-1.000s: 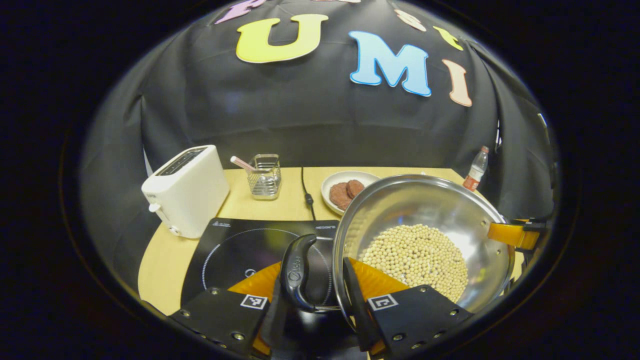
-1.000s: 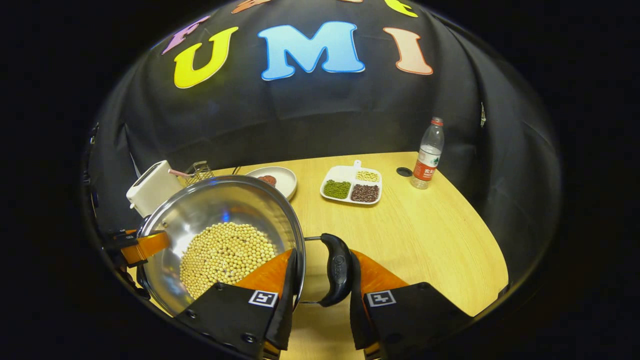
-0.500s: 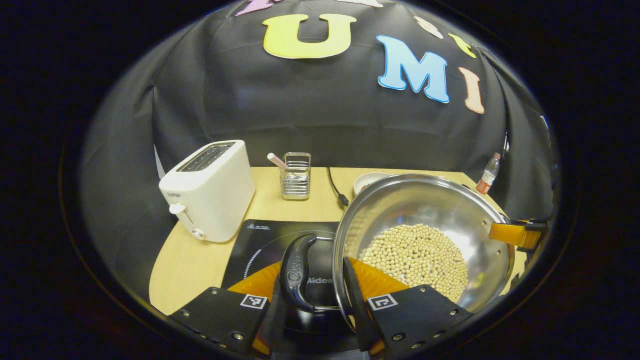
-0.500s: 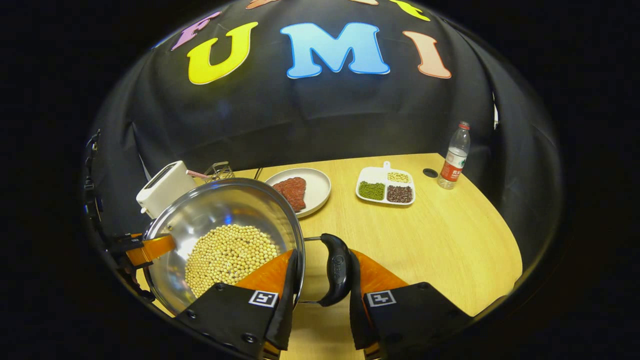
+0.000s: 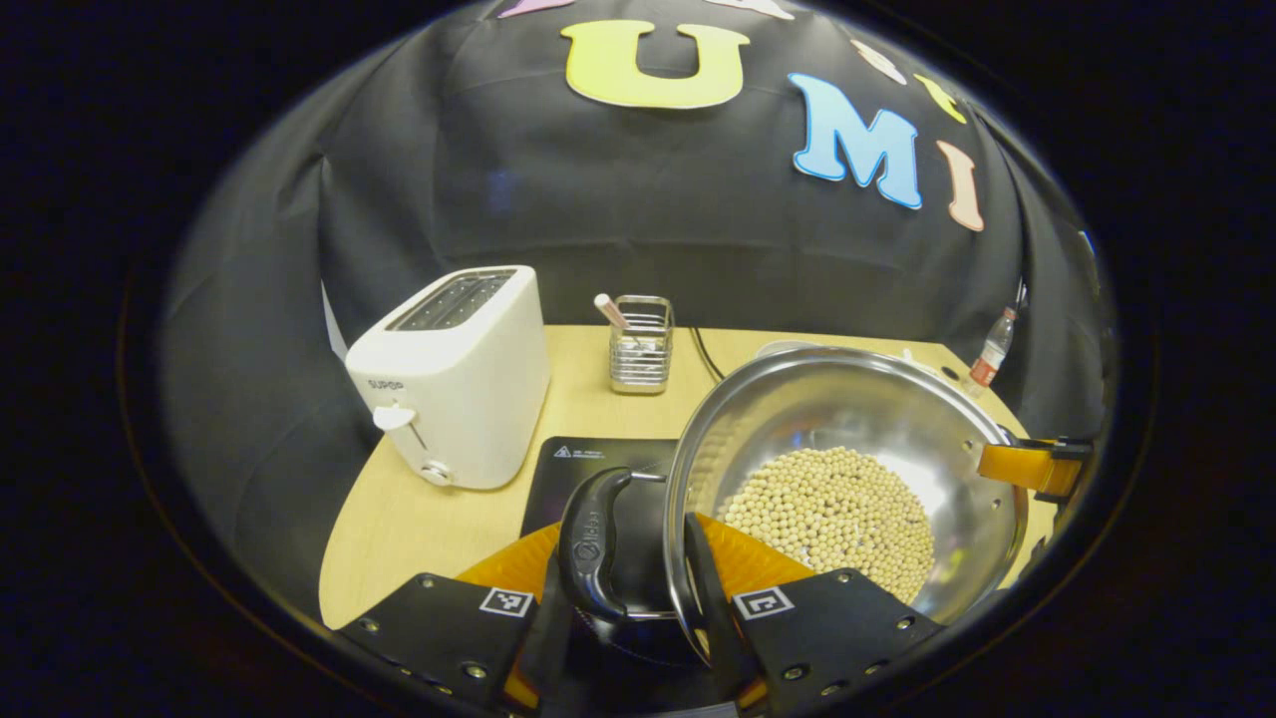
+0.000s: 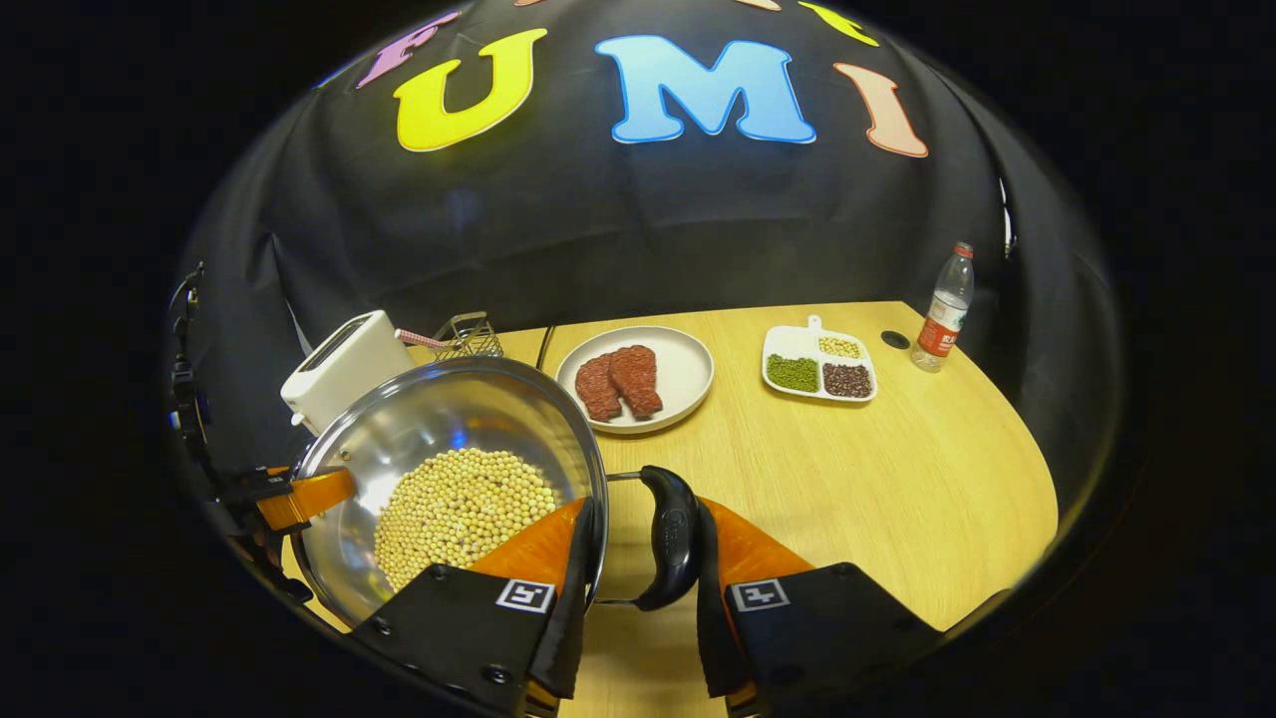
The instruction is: First push the handle of the pot to place it horizontally, then grasp the pot with both hands and set it on the induction cooktop.
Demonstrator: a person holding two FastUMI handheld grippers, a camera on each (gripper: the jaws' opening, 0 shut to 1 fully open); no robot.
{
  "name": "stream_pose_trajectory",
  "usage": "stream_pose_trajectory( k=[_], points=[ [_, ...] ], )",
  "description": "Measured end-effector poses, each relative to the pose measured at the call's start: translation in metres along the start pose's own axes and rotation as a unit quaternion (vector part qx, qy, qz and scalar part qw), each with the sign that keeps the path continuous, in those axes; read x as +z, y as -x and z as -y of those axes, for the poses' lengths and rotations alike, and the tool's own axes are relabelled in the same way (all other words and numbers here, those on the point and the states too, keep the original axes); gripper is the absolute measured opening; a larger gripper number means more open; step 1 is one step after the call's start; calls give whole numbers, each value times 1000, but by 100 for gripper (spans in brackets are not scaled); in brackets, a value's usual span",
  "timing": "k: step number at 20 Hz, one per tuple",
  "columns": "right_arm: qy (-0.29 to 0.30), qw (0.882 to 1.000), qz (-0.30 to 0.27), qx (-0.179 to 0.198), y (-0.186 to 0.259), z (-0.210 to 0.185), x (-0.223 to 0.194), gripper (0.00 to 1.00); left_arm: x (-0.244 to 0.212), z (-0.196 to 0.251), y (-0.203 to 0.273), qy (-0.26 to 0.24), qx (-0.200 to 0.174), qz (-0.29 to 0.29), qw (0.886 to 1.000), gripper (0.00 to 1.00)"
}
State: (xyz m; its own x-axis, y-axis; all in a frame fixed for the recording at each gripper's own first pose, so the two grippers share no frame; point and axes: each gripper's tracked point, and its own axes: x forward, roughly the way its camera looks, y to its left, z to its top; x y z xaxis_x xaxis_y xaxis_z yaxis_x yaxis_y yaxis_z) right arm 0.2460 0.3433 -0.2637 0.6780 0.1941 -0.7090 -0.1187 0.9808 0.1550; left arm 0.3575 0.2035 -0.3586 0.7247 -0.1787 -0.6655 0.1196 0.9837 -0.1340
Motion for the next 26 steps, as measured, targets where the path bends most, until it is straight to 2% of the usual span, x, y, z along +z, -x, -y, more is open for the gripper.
stream_pose_trajectory(
  k=[2,3,4,5,7,8,10,17,20,21,23,24,25,26],
  points=[
    [0,1000,-4,3,-5,-11,-1,46,-1,-10,-4,0,1,-3,1000,58],
    [1,1000,-5,4,-7,-14,0,50,-2,-16,-7,1,0,-5,1000,58],
    [0,1000,-7,5,-8,-20,0,46,-3,-19,-12,3,1,-4,1000,58],
    [-1,1000,-7,7,-11,-25,0,49,-4,-21,-17,4,2,-3,1000,58],
    [2,1000,-8,9,-15,-34,1,46,-7,-21,-29,8,6,0,1000,58],
    [5,1000,-9,9,-18,-38,1,50,-9,-27,-29,10,8,0,1000,58],
    [10,1000,-14,11,-23,-44,-1,46,-12,-40,-30,13,11,-3,1000,58],
    [14,999,-23,17,-31,-56,-7,46,-22,-52,-41,15,17,-6,1000,58],
    [16,999,-21,30,-31,-61,-7,54,-26,-56,-42,1,40,-3,999,60],
    [24,999,-18,37,-30,-65,-6,57,-20,-60,-43,-16,56,14,998,70],
    [51,998,5,45,-21,-67,0,63,-10,-60,-42,-32,78,36,996,77],
    [61,997,24,39,-16,-65,9,84,-7,-60,-38,-28,86,44,995,77],
    [70,996,42,40,-8,-61,17,100,-3,-61,-34,-22,92,53,994,75],
    [76,995,54,40,-3,-59,22,96,2,-60,-30,-14,97,65,993,75]
  ],
)
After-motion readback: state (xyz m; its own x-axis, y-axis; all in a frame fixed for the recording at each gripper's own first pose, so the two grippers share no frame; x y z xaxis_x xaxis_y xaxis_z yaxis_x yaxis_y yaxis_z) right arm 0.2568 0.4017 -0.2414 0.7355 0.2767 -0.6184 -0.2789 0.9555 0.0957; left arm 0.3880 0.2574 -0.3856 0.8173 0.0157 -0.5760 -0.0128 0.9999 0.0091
